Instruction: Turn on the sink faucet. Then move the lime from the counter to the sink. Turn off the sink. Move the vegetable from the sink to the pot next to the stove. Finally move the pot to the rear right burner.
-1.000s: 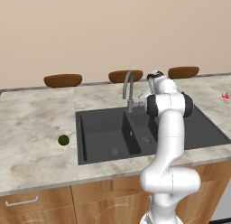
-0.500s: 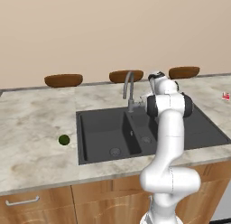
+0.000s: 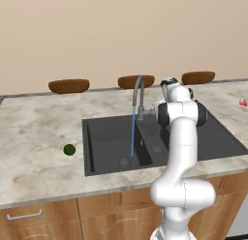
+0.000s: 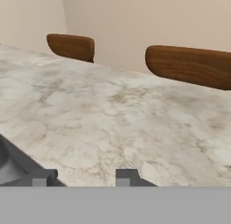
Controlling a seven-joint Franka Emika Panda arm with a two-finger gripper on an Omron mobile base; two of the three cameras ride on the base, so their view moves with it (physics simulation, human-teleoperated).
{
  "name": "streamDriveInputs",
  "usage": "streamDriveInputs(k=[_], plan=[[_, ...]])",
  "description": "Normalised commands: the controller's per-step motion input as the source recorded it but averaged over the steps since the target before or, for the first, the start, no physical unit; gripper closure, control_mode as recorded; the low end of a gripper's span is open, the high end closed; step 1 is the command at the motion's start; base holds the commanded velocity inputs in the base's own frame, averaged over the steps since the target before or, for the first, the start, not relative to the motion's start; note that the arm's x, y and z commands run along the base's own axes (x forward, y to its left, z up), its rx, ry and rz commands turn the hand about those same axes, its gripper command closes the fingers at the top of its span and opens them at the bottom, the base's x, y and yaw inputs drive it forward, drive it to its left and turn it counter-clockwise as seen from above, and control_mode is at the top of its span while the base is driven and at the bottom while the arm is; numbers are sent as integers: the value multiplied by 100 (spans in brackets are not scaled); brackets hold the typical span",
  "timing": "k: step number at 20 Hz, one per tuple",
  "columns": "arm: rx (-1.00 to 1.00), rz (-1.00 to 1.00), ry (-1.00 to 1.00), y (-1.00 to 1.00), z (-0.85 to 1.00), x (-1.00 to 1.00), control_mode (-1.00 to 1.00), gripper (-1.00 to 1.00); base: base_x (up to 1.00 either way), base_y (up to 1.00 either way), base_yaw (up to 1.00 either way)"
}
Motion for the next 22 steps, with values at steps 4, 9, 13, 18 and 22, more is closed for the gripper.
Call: streamDriveInputs(k=[4,9,13,18,22], plan=[[3,-5,0,-46,-51,0,-100,-100,0,0,0],[2,-5,0,-7,-6,0,-100,-100,0,0,0],[5,-4,-4,-2,28,-15,-100,-100,0,0,0],[5,-6,-2,-9,53,-23,-100,-100,0,0,0],[1,-7,0,-5,69,-22,-100,-100,0,0,0]])
